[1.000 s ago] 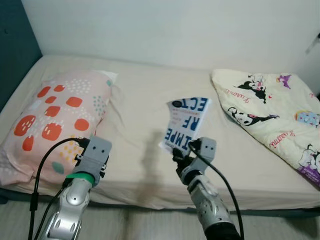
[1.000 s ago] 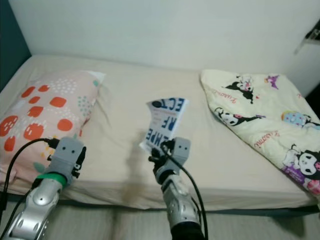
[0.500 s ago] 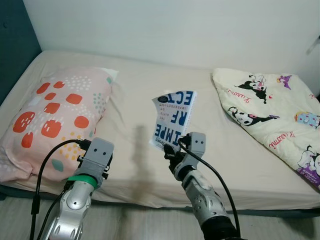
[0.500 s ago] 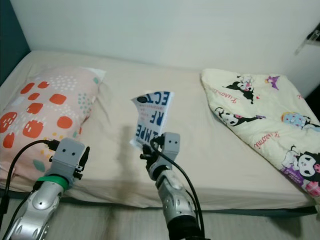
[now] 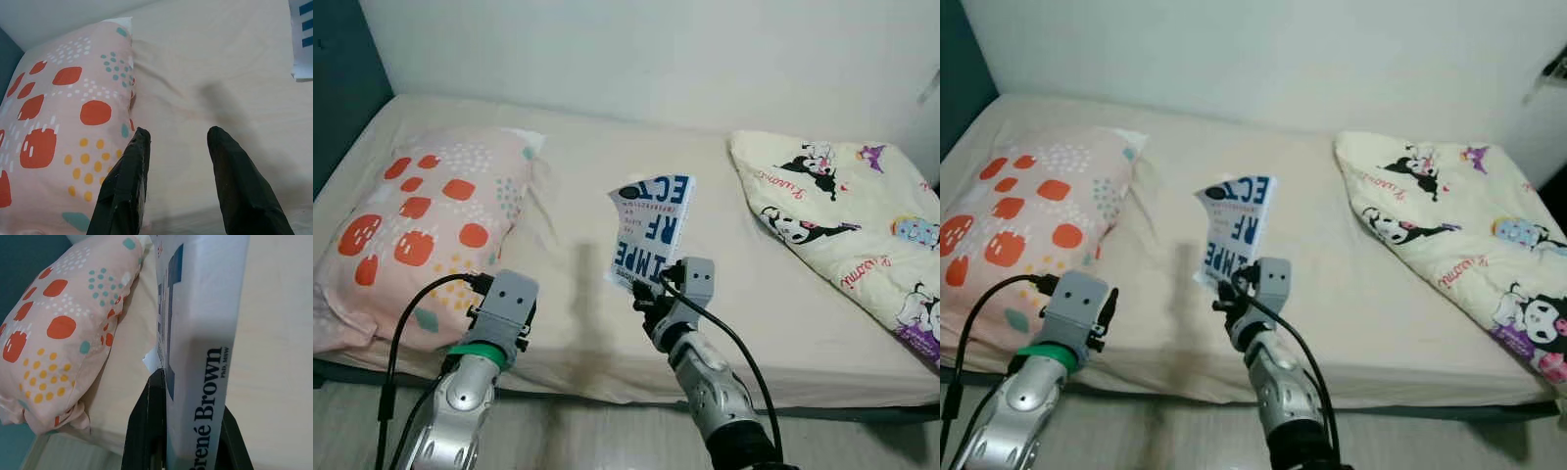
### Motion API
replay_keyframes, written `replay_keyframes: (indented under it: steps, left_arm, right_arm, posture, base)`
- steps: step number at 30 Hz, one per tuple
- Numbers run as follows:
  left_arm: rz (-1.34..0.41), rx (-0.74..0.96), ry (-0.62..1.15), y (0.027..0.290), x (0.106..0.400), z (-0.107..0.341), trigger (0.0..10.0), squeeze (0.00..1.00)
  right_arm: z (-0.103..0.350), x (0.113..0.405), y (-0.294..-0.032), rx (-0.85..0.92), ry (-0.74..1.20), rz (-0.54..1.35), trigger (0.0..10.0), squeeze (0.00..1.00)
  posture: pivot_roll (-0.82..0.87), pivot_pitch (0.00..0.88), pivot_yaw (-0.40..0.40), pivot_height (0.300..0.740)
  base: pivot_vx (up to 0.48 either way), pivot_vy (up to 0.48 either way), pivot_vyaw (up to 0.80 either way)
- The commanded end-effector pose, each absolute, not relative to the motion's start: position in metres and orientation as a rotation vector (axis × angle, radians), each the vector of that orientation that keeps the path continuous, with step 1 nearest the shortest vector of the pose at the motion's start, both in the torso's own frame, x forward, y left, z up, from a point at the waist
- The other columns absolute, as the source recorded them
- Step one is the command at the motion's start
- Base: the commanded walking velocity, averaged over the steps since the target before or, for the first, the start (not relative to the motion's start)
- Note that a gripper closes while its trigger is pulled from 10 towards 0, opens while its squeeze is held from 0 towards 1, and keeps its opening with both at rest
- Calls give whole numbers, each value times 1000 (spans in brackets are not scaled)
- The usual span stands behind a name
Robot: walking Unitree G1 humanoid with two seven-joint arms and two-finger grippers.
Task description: Clean up the room
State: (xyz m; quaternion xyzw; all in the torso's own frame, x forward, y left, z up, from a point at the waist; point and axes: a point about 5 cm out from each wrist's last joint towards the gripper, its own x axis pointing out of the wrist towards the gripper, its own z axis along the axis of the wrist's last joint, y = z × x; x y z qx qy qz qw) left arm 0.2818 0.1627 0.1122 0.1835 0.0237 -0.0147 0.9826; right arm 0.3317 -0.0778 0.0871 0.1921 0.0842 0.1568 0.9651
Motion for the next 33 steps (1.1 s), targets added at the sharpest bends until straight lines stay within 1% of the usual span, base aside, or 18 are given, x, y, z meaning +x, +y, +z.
replay_keyframes:
  steps: [1,19,20,25,26,28,31,33]
  left_arm:
    - [-46,366,58,159,279,111,10000,0]
    - [-51,371,66,159,276,109,10000,0]
    - [-52,370,67,159,275,109,10000,0]
    - [-53,370,68,159,275,109,10000,0]
    - [-53,369,70,158,274,110,10000,0]
    - [-53,369,70,158,274,110,10000,0]
    - [-48,365,67,157,273,111,10000,0]
    - [-46,364,65,157,273,111,10000,0]
  right_arm:
    - [92,333,-73,392,138,325,10000,0]
    - [93,334,-74,380,126,324,10000,0]
    - [93,334,-74,378,126,324,10000,0]
    - [93,334,-74,377,126,324,10000,0]
    - [93,334,-74,373,125,324,10000,0]
    - [93,334,-74,363,120,326,10000,0]
    - [105,335,-77,290,13,344,10000,0]
    - [110,335,-78,268,-22,349,10000,0]
  posture:
    - [108,108,-46,680]
    - [117,117,-46,615]
    - [118,123,-47,605]
    - [118,126,-47,595]
    - [120,130,-48,585]
    - [121,132,-50,580]
    - [127,140,-59,575]
    - [127,140,-59,575]
  base:
    - [0,0,0]
    - [0,0,0]
    - [0,0,0]
    - [0,0,0]
    - [0,0,0]
    - [0,0,0]
    - [0,0,0]
    - [0,0,0]
